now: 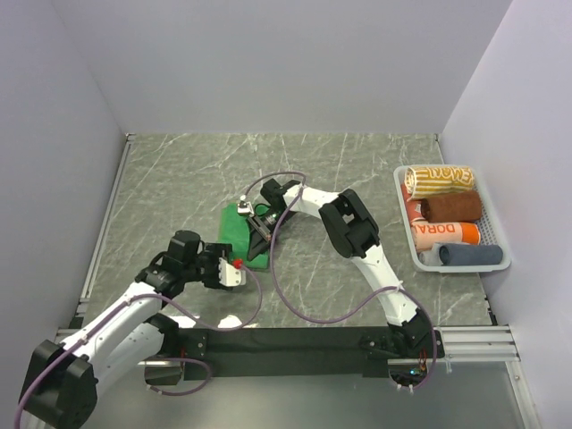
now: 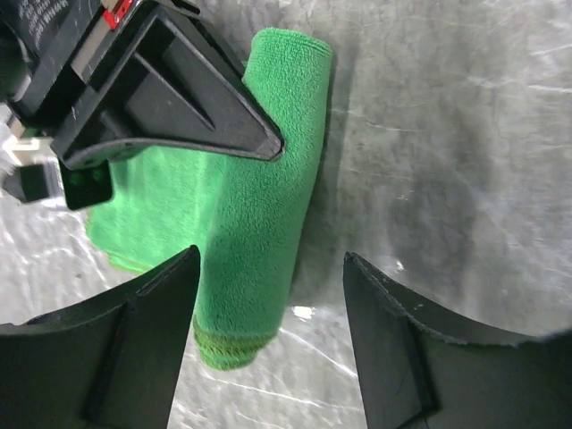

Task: Roll the towels
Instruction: Roll the towel

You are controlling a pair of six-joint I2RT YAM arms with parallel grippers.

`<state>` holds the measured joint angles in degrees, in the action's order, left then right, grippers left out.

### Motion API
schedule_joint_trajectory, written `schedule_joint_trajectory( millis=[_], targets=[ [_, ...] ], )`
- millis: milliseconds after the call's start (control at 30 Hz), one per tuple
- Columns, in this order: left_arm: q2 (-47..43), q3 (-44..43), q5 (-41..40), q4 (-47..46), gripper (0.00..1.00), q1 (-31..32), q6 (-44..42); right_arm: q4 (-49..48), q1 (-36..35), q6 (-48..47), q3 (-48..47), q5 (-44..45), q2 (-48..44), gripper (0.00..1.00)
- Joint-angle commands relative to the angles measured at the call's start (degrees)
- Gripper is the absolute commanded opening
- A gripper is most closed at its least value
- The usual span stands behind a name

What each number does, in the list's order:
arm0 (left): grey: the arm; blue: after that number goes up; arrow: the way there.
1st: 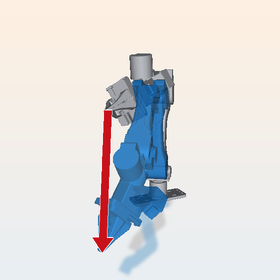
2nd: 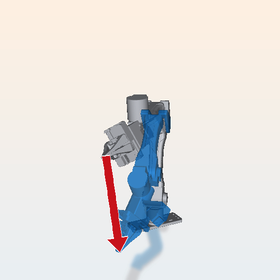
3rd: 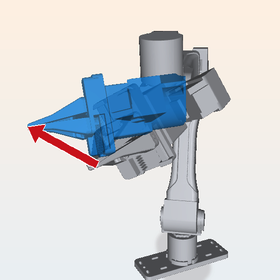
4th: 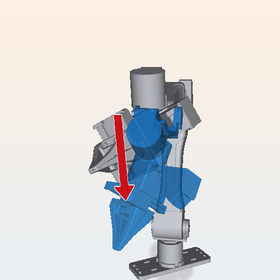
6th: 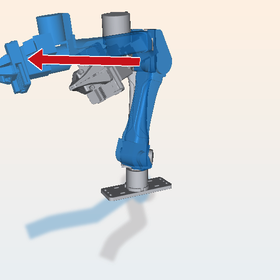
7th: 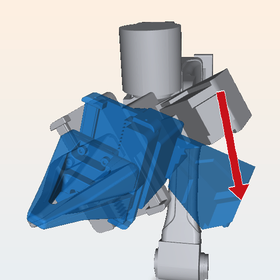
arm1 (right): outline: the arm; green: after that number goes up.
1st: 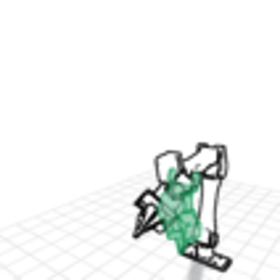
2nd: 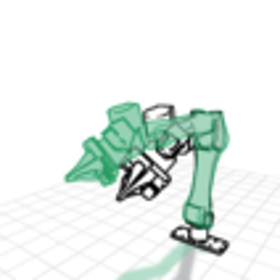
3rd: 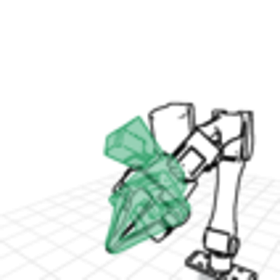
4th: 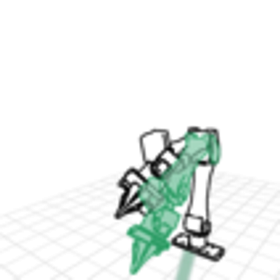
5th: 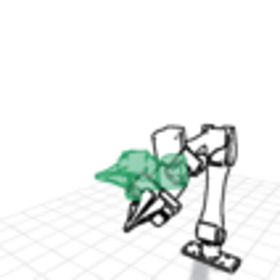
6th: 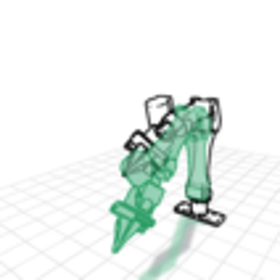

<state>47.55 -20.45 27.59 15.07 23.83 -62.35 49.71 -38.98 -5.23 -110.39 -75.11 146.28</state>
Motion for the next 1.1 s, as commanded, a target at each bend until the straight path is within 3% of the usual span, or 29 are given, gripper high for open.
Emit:
schedule_joint_trajectory(
  millis=[0,167,267,367,600,767,900,1067],
  targets=[
    [1.22,0.85,-3.51,-7.07,0.70,2.09,-3.04,1.27,0.22,0.92,0.87,8.75,3.84,0.00],
    [5.79,2.16,-5.79,-10.93,0.66,3.41,-5.15,1.97,0.40,0.31,1.75,8.67,4.01,0.00],
    [9.48,1.73,-6.41,-10.07,0.57,3.59,-5.68,2.23,0.66,-0.12,2.46,8.32,3.75,0.00],
    [15.45,-2.03,-6.15,-7.35,0.45,3.50,-1.05,2.41,0.75,-0.83,2.63,8.31,2.96,0.00],
    [29.86,-14.00,2.10,9.35,0.14,1.57,4.08,1.17,2.50,-0.30,4.04,10.76,-0.55,0.02],
    [36.73,-20.59,6.50,22.09,0.04,-0.10,1.80,4.25,5.31,-1.98,2.72,16.74,-3.27,0.23],
    [43.04,-24.54,7.83,29.47,0.01,-1.77,0.13,-1.72,9.79,2.59,8.60,19.12,-11.77,0.40],
    [49.56,-30.61,8.09,35.99,0.01,-3.61,0.38,-7.79,15.59,4.62,16.33,21.32,-21.19,0.43]
  ],
)
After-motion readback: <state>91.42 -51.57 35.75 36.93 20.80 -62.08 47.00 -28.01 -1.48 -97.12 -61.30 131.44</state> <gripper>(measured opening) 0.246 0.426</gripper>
